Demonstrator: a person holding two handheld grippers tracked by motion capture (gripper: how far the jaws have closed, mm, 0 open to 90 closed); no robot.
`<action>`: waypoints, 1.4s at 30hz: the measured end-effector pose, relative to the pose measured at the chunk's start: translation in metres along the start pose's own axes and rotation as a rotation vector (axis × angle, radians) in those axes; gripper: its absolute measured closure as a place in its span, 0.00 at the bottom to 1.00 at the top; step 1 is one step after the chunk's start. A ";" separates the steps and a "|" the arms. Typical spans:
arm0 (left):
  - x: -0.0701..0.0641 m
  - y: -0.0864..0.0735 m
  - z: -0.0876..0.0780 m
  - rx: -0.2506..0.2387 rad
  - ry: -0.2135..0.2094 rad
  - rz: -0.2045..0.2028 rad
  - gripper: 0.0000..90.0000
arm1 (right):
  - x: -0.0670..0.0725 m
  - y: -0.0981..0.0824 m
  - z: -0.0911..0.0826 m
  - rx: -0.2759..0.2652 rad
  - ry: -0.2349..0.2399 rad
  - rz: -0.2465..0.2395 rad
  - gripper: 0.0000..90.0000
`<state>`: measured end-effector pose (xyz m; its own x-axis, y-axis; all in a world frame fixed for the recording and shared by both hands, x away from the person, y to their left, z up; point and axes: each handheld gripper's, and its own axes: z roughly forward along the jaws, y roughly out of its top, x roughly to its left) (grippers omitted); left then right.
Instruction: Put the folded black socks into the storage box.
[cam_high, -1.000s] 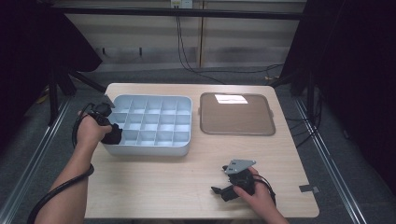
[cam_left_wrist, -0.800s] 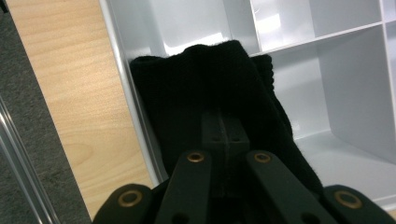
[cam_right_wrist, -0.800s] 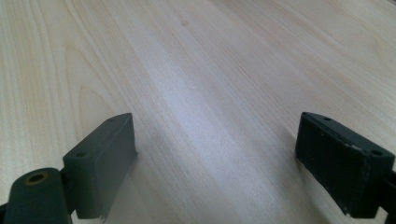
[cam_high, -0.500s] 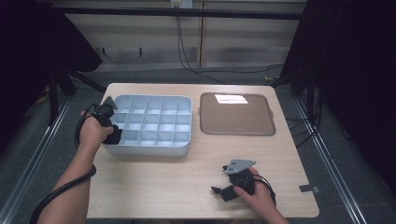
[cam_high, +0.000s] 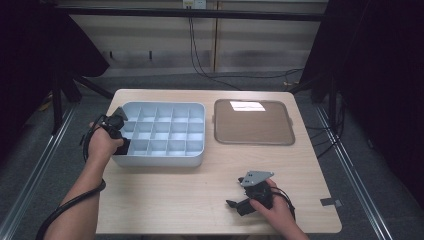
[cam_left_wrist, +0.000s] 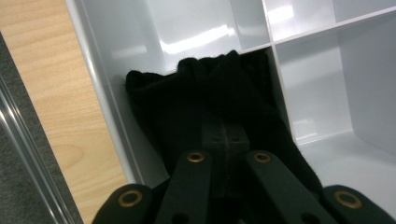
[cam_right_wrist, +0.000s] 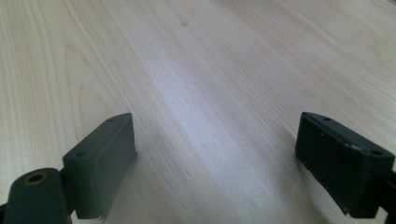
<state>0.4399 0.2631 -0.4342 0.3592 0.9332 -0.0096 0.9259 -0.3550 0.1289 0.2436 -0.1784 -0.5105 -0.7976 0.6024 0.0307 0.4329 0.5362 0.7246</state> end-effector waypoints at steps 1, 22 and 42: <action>0.000 0.000 0.000 0.000 -0.002 0.000 1.00 | 0.000 0.000 0.000 0.000 0.000 -0.001 0.13; 0.004 -0.004 0.012 -0.015 -0.036 -0.022 1.00 | 0.000 0.000 0.000 0.002 0.000 0.002 0.13; 0.007 -0.007 -0.007 -0.048 -0.047 -0.022 0.96 | 0.000 0.000 0.000 0.000 0.001 -0.001 0.13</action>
<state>0.4356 0.2728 -0.4286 0.3446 0.9369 -0.0592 0.9274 -0.3300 0.1760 0.2437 -0.1783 -0.5105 -0.7984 0.6014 0.0311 0.4325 0.5367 0.7245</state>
